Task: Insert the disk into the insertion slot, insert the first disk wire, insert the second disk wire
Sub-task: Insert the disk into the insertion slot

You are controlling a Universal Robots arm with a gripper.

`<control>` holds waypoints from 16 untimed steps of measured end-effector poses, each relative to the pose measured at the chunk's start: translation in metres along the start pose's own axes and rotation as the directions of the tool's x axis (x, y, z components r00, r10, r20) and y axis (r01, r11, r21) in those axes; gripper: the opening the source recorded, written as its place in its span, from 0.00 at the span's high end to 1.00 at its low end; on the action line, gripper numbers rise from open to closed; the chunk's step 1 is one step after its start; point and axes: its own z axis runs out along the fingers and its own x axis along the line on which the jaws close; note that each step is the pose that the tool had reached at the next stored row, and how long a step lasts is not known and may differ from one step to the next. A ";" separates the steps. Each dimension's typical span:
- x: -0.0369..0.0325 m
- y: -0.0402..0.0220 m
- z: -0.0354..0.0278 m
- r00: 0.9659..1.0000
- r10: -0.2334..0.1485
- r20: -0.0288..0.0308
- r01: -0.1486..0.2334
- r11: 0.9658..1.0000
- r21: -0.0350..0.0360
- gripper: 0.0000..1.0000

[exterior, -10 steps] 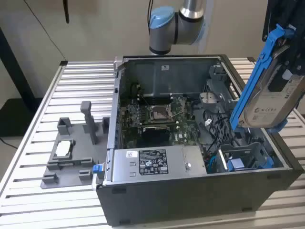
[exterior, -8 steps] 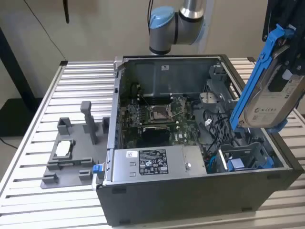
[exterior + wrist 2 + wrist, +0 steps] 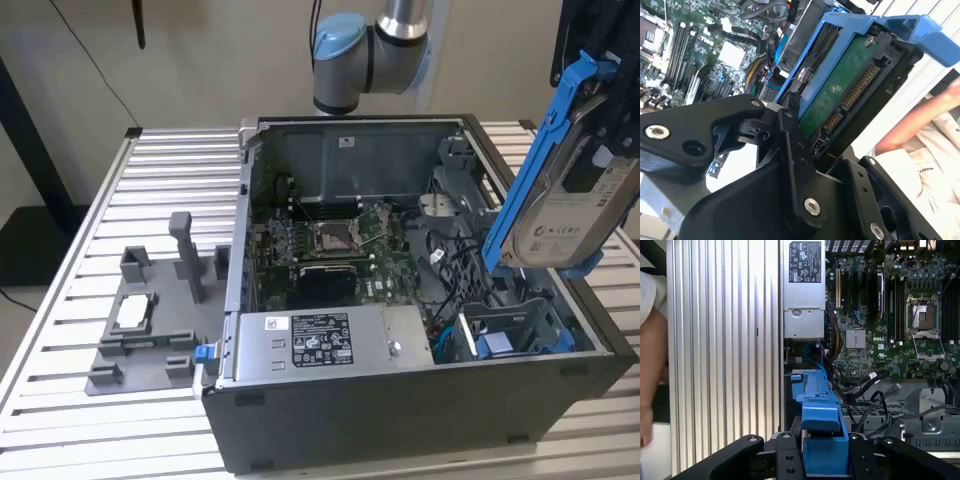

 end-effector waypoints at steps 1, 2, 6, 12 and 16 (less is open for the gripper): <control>0.0001 0.0000 0.0001 1.000 0.000 0.000 0.000 1.000 0.000 0.67; 0.0001 0.0000 0.0001 1.000 0.000 0.000 0.000 1.000 0.000 0.67; 0.0010 0.0000 0.0011 1.000 0.000 0.000 0.000 1.000 0.000 0.67; 0.0027 -0.0002 0.0033 1.000 0.000 0.000 0.000 1.000 0.000 0.67; 0.0040 -0.0002 0.0047 1.000 0.000 0.000 0.000 1.000 0.000 0.67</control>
